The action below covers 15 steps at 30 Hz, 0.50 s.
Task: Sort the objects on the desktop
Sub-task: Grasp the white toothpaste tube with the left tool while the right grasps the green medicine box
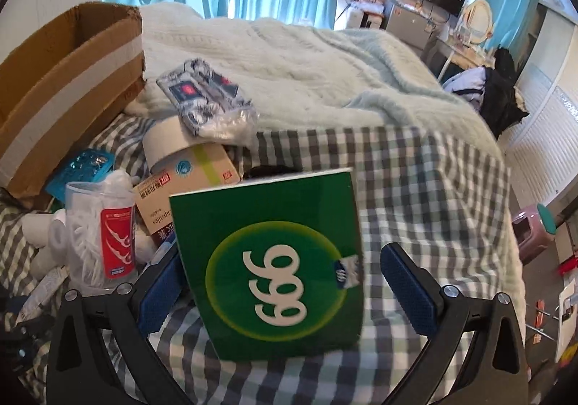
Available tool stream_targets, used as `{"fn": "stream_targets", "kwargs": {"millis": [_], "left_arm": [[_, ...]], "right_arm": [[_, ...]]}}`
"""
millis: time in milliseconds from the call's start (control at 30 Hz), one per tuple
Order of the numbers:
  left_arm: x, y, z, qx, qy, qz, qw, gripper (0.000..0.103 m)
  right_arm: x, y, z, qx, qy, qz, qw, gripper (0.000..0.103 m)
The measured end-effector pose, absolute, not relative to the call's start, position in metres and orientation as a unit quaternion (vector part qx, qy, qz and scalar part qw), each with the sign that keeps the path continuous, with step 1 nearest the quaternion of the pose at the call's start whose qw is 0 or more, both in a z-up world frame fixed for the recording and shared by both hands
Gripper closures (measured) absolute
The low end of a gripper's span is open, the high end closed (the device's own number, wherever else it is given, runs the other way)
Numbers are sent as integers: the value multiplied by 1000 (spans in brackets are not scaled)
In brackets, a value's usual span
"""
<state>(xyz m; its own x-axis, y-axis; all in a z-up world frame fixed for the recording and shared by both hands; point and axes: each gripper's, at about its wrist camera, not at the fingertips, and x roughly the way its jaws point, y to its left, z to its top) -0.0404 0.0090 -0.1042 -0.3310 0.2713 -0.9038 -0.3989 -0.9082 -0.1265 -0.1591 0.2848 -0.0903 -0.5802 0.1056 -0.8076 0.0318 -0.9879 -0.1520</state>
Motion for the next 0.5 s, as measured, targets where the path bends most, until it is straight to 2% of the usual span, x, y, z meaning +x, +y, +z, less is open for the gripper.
{"fn": "stream_targets", "kwargs": {"millis": [67,267,500], "left_arm": [[-42,13,-102,-541,53,814,204,80],[-39,13,-95,-535,33,818,209,81],[-36,17,-76,-507,12,834,219,81]], "right_arm": [[-155,286,-91,-460,-69,885,18,24],[-130,299,-72,-447,4,895,10,25],[-89,281,-26,-408,-14,913,-1,25]]}}
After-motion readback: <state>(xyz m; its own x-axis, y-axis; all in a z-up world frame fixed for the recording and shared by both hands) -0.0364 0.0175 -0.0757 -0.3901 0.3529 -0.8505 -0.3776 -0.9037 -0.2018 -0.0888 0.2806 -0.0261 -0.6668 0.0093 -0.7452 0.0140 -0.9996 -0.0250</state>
